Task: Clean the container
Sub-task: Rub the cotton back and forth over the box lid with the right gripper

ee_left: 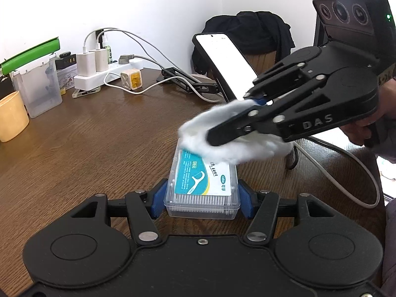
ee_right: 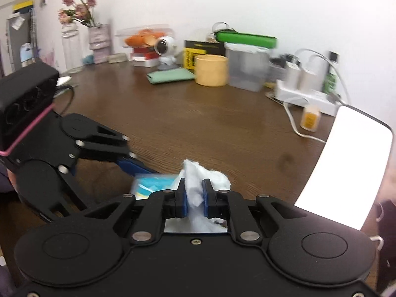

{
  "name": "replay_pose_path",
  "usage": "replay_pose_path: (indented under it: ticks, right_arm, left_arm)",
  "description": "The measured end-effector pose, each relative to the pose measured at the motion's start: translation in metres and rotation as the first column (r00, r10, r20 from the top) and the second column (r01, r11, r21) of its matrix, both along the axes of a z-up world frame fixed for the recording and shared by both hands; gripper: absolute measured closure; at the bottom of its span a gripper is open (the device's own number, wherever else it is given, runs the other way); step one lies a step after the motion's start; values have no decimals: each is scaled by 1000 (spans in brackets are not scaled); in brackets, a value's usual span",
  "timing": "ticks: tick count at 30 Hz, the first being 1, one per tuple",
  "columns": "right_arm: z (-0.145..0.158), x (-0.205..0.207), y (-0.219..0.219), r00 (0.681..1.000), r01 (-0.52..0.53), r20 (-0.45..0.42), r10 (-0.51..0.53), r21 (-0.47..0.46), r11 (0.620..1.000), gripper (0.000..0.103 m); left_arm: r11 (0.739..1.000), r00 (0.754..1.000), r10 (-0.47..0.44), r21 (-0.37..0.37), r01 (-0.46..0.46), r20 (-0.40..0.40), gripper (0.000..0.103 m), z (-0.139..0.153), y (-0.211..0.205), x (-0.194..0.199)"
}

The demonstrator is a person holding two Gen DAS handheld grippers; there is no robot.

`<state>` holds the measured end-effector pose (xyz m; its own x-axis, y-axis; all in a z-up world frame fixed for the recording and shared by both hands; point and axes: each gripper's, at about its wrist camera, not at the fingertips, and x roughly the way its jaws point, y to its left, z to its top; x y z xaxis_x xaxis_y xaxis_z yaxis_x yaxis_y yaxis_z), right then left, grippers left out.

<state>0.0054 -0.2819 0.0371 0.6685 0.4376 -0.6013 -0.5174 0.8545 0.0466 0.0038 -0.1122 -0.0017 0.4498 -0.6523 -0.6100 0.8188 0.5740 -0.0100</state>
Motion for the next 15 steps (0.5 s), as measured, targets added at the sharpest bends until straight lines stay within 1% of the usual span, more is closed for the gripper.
replay_pose_path:
  ticks: [2, 4, 6, 8, 10, 12, 15]
  right_arm:
    - [1, -6, 0, 1000, -24, -17, 24, 20, 1000, 91]
    - [0, -9, 7, 997, -71, -35, 73, 66, 995, 91]
    - [-1, -9, 16, 995, -93, -29, 95, 71, 993, 91]
    - [0, -5, 16, 997, -74, -14, 75, 56, 996, 91]
    - [1, -2, 11, 1000, -29, -3, 30, 30, 999, 91]
    - [0, -2, 5, 1000, -2, -5, 2, 10, 1000, 91]
    - [1, -5, 9, 1000, -26, -11, 26, 18, 1000, 91]
  left_arm:
    - [1000, 1000, -5, 0, 5, -1, 46, 0, 0, 0]
    - [1000, 1000, -5, 0, 5, -1, 46, 0, 0, 2]
    - [1000, 1000, -5, 1, 5, -1, 46, 0, 0, 2]
    - [1000, 1000, -5, 1, 5, 0, 46, 0, 0, 3]
    - [1000, 1000, -5, 1, 5, 0, 46, 0, 0, 3]
    - [1000, 1000, -9, -1, 9, -3, 46, 0, 1, 3]
    - [1000, 1000, -13, -2, 13, -4, 46, 0, 1, 4]
